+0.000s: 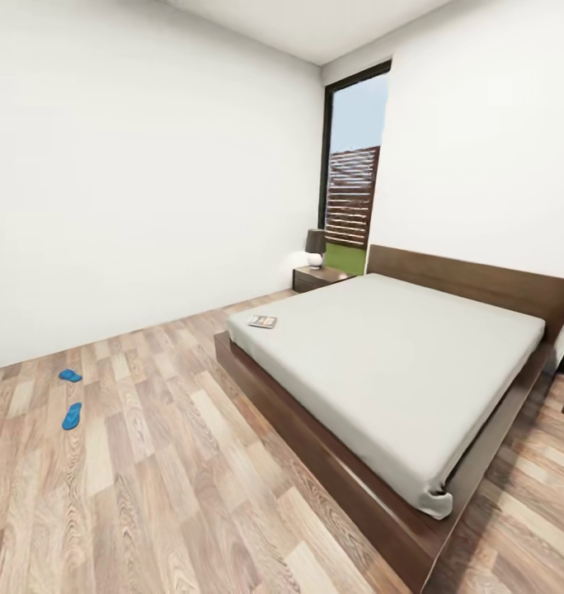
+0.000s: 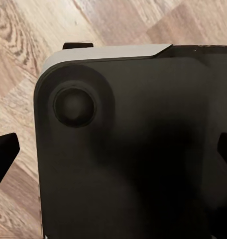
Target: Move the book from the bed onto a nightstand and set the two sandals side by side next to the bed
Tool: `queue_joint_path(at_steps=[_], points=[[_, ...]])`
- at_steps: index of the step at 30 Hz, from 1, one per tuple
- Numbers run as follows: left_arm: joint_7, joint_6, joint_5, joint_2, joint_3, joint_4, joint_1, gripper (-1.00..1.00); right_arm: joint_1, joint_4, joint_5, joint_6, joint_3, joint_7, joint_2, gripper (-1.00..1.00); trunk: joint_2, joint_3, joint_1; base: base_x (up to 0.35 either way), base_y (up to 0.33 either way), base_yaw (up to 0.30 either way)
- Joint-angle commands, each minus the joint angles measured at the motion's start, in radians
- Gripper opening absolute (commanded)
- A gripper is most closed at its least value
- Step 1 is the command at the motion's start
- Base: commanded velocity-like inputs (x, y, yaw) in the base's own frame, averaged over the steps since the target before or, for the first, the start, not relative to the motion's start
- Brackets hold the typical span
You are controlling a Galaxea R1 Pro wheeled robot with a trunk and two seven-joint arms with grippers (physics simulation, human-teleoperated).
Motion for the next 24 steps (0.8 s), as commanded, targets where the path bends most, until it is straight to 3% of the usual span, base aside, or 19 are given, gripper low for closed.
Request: queue_joint_path(at_steps=[1,24], points=[[0.000,-0.002,0.000,0.000,0.001,-0.001,0.000,1.00,0.000,0.000,0.000,0.001,-0.001,0.001,0.000,1.00,0.000,-0.001,0.000,0.000,0.000,0.298],[0.000,-0.002,-0.001,-0.002,-0.001,0.000,0.000,1.00,0.000,0.000,0.000,0.001,-0.001,0.001,0.000,1.00,0.000,-0.001,0.000,0.000,0.000,0.297]])
